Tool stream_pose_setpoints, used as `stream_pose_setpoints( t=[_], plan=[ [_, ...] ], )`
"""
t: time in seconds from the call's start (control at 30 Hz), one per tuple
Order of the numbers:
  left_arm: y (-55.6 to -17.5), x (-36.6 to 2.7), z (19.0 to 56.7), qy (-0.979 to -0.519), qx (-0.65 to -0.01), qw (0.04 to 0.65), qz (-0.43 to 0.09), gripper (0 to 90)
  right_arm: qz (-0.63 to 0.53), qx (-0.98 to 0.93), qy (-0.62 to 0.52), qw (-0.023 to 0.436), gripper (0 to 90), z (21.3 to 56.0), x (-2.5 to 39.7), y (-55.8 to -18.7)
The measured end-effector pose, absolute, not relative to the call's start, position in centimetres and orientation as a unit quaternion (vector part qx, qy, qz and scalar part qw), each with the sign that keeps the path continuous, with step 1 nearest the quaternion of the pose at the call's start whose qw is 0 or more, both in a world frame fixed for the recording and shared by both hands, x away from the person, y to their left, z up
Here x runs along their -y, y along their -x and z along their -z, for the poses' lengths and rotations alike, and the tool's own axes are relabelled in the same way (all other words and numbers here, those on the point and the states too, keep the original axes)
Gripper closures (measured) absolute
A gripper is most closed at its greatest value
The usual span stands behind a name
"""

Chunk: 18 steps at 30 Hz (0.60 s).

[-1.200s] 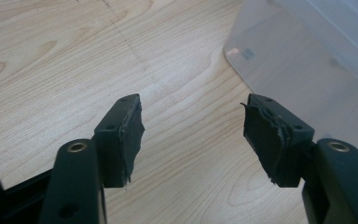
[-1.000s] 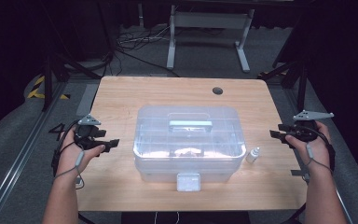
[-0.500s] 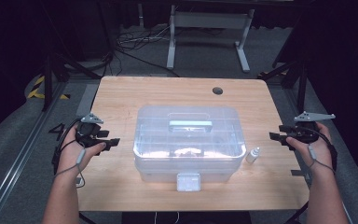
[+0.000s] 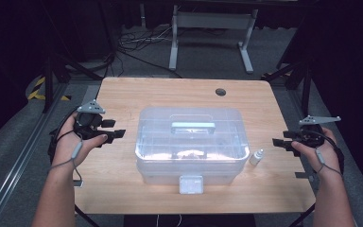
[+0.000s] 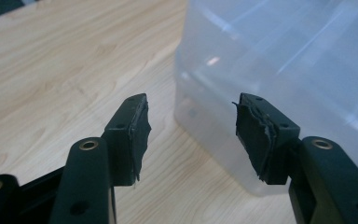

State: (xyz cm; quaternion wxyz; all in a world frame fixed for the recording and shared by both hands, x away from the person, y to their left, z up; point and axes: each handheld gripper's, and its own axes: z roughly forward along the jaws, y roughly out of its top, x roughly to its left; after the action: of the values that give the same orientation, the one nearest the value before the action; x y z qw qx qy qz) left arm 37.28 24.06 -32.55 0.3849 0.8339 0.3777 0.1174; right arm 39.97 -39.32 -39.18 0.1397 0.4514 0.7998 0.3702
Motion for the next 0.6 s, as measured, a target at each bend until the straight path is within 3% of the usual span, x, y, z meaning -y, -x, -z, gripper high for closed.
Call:
stream_pose_setpoints(
  t=[0.23,0.37,0.5,0.6],
  plan=[
    [-37.3,-22.2,30.5,-0.846,-0.337,0.398,-0.112,45.0,-0.384,-0.793,-0.450,0.145,30.2,39.1,39.5,-39.7],
    [-37.5,-20.8,29.6,-0.850,-0.315,0.410,-0.106,45.0,-0.395,-0.782,-0.459,0.146,23.0,39.3,39.3,-39.9],
    [-37.5,-19.8,29.0,-0.851,-0.303,0.416,-0.102,45.0,-0.387,-0.783,-0.465,0.148,23.1,39.3,38.9,-39.9],
    [-37.6,-18.9,28.7,-0.854,-0.293,0.418,-0.099,45.0,-0.384,-0.788,-0.457,0.151,28.1,39.2,38.7,-39.8]
  ],
)
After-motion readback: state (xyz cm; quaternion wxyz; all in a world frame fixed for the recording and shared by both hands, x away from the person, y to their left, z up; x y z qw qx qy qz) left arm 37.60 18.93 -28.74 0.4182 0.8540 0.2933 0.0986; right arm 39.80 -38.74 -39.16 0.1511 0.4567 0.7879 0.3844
